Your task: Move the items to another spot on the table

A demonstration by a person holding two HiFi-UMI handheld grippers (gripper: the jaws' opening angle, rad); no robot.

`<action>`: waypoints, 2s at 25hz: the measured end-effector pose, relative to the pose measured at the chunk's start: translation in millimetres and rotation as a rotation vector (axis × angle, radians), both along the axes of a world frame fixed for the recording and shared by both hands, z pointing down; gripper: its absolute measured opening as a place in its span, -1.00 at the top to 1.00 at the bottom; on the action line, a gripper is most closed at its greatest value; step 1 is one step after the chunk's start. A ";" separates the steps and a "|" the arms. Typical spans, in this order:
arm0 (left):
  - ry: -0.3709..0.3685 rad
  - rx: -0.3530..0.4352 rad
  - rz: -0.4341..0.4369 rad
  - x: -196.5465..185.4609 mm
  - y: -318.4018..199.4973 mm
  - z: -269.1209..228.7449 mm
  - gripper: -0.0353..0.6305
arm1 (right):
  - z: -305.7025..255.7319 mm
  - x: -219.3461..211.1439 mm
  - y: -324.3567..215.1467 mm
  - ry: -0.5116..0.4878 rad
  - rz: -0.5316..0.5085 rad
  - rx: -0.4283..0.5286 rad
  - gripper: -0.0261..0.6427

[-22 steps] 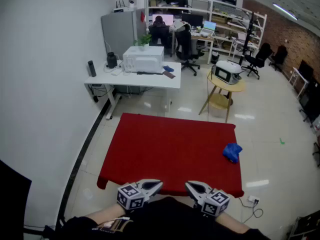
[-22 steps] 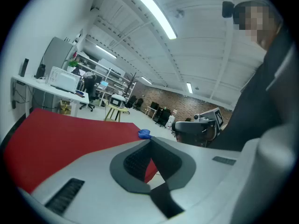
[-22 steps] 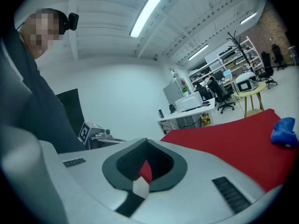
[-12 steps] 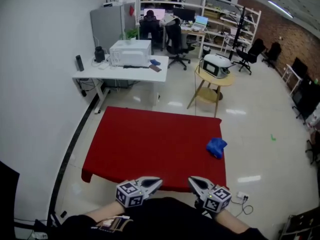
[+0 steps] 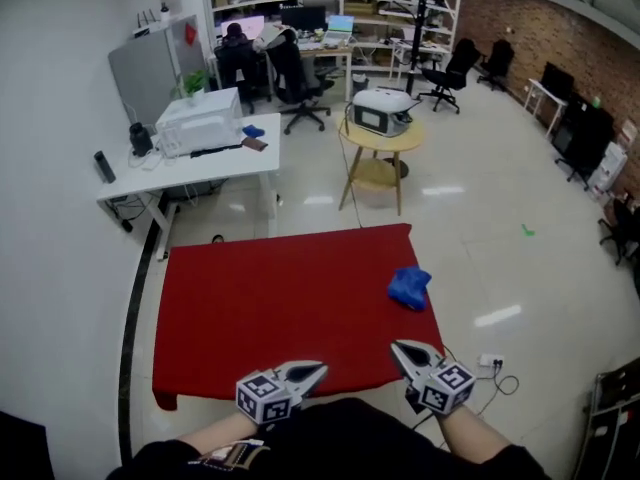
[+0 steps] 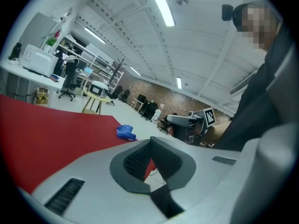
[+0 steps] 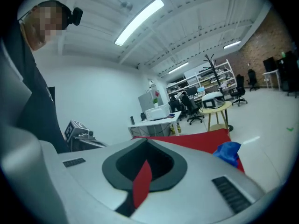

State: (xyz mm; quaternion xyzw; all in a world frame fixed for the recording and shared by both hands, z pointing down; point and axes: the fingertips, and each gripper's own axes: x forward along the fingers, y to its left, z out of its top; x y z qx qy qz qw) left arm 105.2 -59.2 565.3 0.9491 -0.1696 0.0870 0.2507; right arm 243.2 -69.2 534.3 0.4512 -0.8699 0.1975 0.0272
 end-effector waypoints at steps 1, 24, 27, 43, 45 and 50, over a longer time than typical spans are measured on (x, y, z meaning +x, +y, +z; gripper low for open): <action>-0.003 -0.006 0.034 11.0 -6.0 4.5 0.87 | 2.3 11.3 -7.7 0.015 0.028 0.005 0.91; -0.278 0.116 0.005 325.4 -164.5 112.3 0.87 | 48.5 217.4 -104.0 0.064 0.144 -0.017 0.91; -0.357 0.053 -0.045 333.2 -206.5 150.9 0.87 | 62.1 222.5 -112.4 0.064 0.142 -0.043 0.91; -0.736 0.036 -0.090 351.6 -273.9 277.9 -0.11 | 114.1 258.7 -99.5 0.070 0.211 -0.140 0.91; -0.746 0.066 -0.094 352.5 -276.4 275.8 -0.05 | 117.7 265.5 -95.3 0.074 0.219 -0.146 0.91; -0.732 0.075 -0.059 348.0 -283.4 274.7 0.34 | 120.7 276.0 -89.6 0.083 0.234 -0.151 0.91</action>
